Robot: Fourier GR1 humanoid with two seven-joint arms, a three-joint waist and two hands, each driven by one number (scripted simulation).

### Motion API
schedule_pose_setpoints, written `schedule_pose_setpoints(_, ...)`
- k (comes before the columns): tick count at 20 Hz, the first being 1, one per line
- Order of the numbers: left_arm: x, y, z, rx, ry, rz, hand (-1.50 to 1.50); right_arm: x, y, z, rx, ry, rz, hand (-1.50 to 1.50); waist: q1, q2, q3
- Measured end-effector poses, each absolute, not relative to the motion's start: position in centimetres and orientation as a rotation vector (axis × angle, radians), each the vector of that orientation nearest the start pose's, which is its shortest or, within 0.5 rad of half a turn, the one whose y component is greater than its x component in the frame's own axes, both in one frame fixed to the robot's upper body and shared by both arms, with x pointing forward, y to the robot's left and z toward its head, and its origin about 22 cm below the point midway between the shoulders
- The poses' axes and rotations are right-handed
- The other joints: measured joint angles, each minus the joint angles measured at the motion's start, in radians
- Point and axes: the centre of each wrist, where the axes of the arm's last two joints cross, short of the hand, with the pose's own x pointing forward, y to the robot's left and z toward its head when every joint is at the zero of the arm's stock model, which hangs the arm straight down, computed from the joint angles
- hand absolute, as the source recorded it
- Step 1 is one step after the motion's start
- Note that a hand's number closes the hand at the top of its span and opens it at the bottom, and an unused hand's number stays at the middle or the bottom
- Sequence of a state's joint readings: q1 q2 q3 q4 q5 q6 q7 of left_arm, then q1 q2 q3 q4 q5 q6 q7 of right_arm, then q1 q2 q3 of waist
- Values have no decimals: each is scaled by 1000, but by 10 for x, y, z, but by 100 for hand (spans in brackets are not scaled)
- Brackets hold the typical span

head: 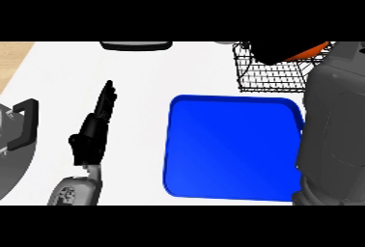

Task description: Pick the squash from the tray and place it in the tiered basket

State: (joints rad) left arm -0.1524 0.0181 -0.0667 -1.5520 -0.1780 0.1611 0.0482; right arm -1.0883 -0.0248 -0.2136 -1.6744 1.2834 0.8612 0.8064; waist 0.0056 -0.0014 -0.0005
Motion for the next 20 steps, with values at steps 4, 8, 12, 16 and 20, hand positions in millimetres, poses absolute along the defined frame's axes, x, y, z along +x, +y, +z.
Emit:
schedule_pose_setpoints(4, 277, 201, 26, 188, -1664, -113, 0, 339, -141, 335, -1241, -1153, 731, 150, 2, 2, 0)
schedule_pose_setpoints(8, 272, 201, 25, 180, -1671, -110, 0, 364, -152, 332, -1258, -1146, 694, 150, 7, 4, 0)
schedule_pose_setpoints(12, 276, 200, 28, 183, -1675, -110, 0, 388, -171, 329, -1308, -1119, 687, 150, 8, 5, 0)
schedule_pose_setpoints(16, 276, 197, 29, 183, -1676, -120, 0, 411, -190, 321, -1344, -1103, 691, 150, 11, 6, 0)
schedule_pose_setpoints(20, 277, 198, 32, 179, -1671, -120, 0, 426, -212, 312, -1380, -1075, 710, 150, 10, 6, 0)
